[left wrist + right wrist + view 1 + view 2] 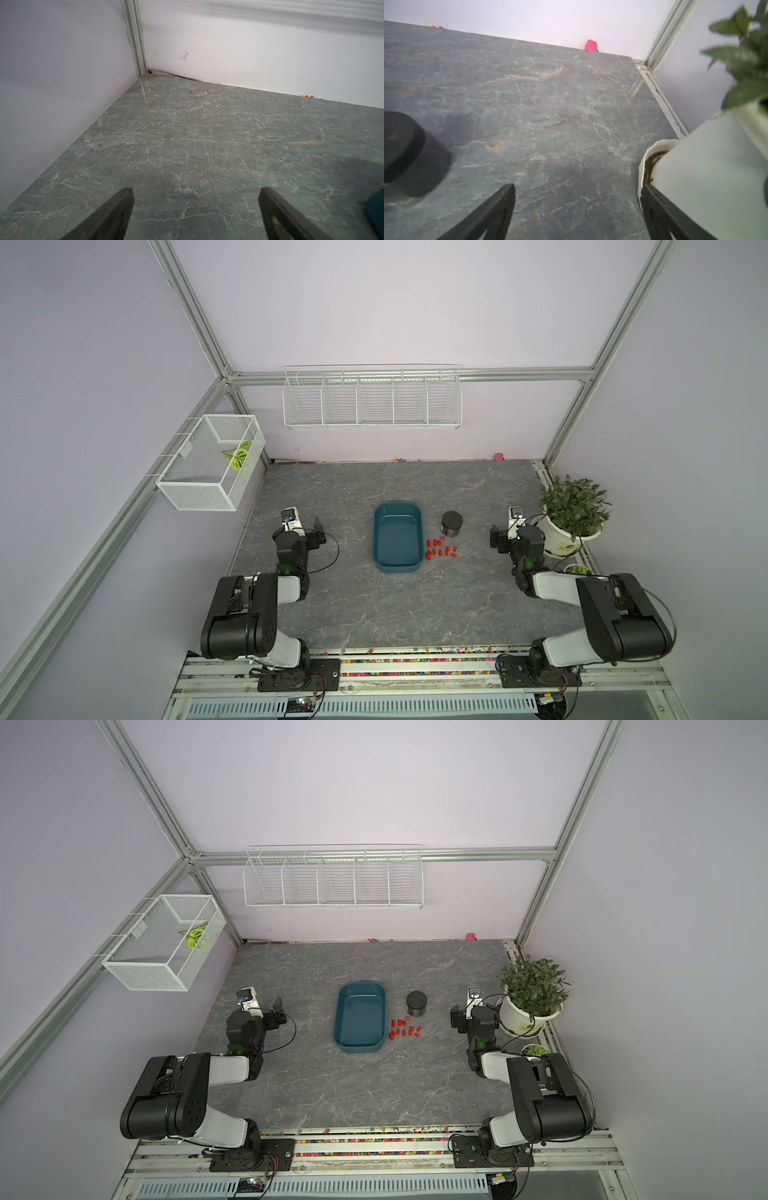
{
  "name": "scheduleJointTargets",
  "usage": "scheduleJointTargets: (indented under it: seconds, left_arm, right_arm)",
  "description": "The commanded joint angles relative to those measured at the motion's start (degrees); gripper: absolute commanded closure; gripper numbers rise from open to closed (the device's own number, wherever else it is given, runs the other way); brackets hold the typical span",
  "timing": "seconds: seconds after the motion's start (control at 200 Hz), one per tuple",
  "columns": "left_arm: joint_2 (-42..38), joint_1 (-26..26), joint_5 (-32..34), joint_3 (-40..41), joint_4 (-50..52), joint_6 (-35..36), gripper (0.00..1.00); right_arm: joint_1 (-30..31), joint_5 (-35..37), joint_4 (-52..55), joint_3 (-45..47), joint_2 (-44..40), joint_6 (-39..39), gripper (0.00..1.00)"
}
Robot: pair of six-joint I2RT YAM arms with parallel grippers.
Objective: Take the screw protection sleeves out of the storage box
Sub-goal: Reset both arms
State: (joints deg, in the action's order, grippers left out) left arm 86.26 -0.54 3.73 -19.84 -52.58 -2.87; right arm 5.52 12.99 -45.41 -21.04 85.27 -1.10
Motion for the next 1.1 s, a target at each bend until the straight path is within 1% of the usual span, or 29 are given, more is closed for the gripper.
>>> scheduleJointTargets:
  seconds: [0.0,0.105,0.19,0.32,1.095]
  left_arm:
    - [0.0,-0.3,-1.0,-0.7,0.4,0.7,0.0]
    - [0.0,-0.3,-0.9,-0.7,0.4,0.7,0.0]
    - [0.0,-0.2,-0.9,-0.7,0.5,0.7,0.0]
    - [-0.1,-0.3,-0.7,-1.3,1.9,0.2,0.0]
    - [0.0,-0.3,-0.7,-1.3,1.8,0.2,0.0]
  right_arm:
    - [-0.3,-0.3,-8.8,1.9,2.2,1.8,0.01]
    - [-1.3,-0.8,-5.8,0.6,1.8,2.8,0.01]
    - [-2.0,-1.4,0.0,-2.6,2.3,3.6,0.01]
    - [-2.4,-2.0,-0.2,-2.5,2.1,3.8,0.01]
    - [-2.3,-2.2,0.3,-2.6,1.8,3.5,0.01]
